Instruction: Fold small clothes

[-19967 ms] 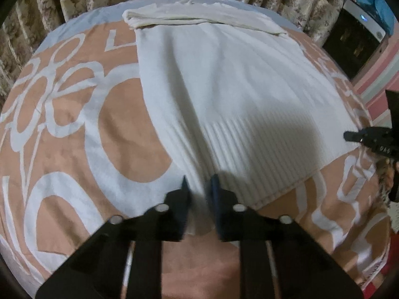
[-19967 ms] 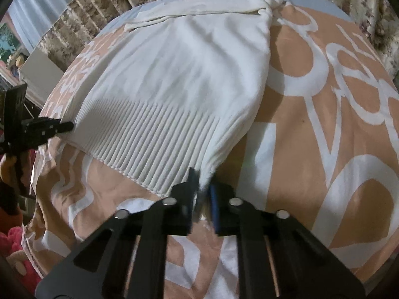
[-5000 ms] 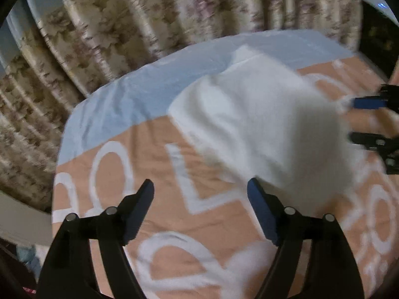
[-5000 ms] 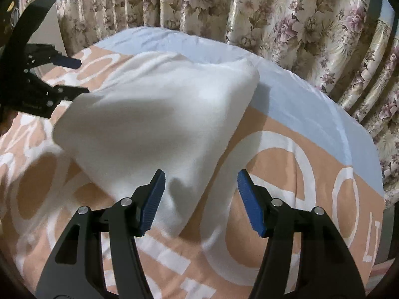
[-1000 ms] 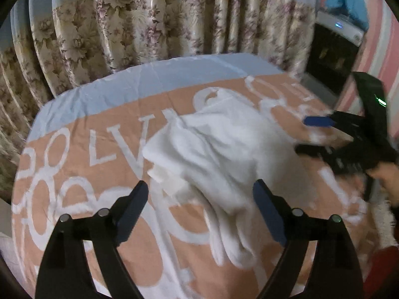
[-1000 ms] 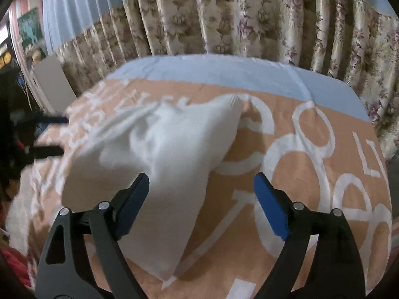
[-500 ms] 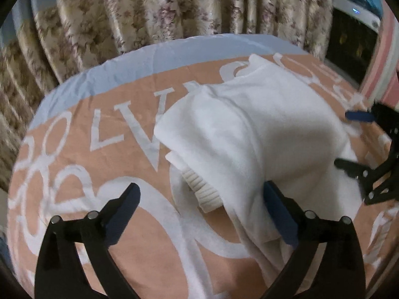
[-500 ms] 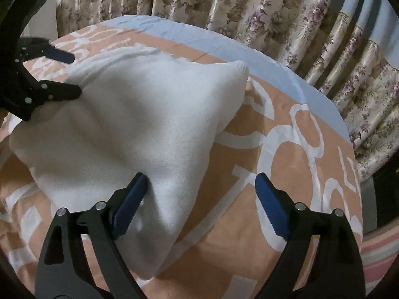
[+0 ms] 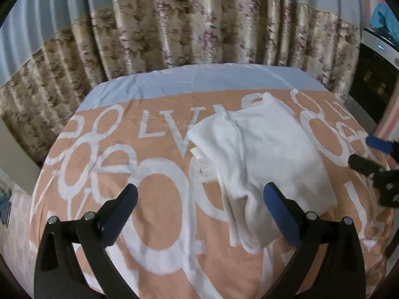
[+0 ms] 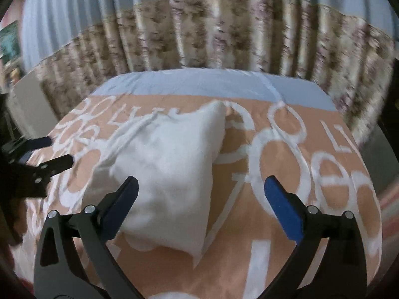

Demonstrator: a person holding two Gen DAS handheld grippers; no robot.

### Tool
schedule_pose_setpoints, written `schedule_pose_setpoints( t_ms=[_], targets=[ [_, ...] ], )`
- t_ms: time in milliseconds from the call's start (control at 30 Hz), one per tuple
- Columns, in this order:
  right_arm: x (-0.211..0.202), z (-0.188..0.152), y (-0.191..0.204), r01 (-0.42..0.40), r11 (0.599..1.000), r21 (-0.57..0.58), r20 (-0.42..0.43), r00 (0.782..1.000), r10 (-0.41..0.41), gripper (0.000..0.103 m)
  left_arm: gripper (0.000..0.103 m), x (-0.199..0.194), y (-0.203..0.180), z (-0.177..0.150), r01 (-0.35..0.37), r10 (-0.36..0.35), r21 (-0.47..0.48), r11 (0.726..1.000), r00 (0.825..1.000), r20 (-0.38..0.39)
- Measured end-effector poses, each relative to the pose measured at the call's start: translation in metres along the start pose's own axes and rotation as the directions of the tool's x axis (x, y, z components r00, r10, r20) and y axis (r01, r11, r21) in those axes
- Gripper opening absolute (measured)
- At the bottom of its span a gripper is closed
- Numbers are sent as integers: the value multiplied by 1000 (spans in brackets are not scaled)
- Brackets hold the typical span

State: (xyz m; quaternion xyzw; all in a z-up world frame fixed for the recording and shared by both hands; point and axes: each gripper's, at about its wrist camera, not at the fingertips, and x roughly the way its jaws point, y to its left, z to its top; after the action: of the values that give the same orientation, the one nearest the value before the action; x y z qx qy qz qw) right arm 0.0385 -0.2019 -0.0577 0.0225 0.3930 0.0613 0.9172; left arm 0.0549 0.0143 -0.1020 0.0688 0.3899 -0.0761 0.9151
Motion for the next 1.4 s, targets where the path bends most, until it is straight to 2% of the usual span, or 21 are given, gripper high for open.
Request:
schedule_pose_setpoints(
  t_ms=[100,167,333,433,567,633,733,767,967,1100,1400],
  targets=[
    [-4,-15,12,98,994,41,7,995,-99,100,101,-10,-7,-9,-36,36,-14,999,999,-10],
    [-6,-24,19,129,990,61,-13,992,-129,100,101,-16,-12,-16,-39,39,-16,999,999,-22],
    [-27,-43,34,194,978,83,12,981,-195,100,101,-34,-21,-28,-62,62,4,998,998,-23],
    [-43,-50,36,198,975,99,32,979,-202,100,101,-49,-26,-34,-75,75,18,997,997,3],
    [-61,-55,37,281,954,107,39,957,-286,100,101,-72,-26,-37,-85,85,-5,996,995,56],
    [-68,-56,32,272,954,128,45,959,-280,100,101,-84,-26,-36,-110,112,-29,994,989,99],
    [-76,-56,27,283,948,145,58,954,-294,100,101,-93,-25,-36,-188,191,-33,982,971,141],
    [-77,-55,26,283,948,146,61,954,-294,100,101,-95,-23,-35,-191,195,-40,981,970,144],
    [-95,-50,25,287,944,165,102,947,-306,100,101,-109,-8,-34,-146,162,-108,983,975,152],
    [-103,-47,29,269,950,161,128,948,-290,100,101,-116,-10,-35,-160,176,-104,982,969,174],
    [-103,-46,37,271,952,142,134,948,-290,100,101,-120,-17,-36,-158,174,-101,982,969,176]
  ],
)
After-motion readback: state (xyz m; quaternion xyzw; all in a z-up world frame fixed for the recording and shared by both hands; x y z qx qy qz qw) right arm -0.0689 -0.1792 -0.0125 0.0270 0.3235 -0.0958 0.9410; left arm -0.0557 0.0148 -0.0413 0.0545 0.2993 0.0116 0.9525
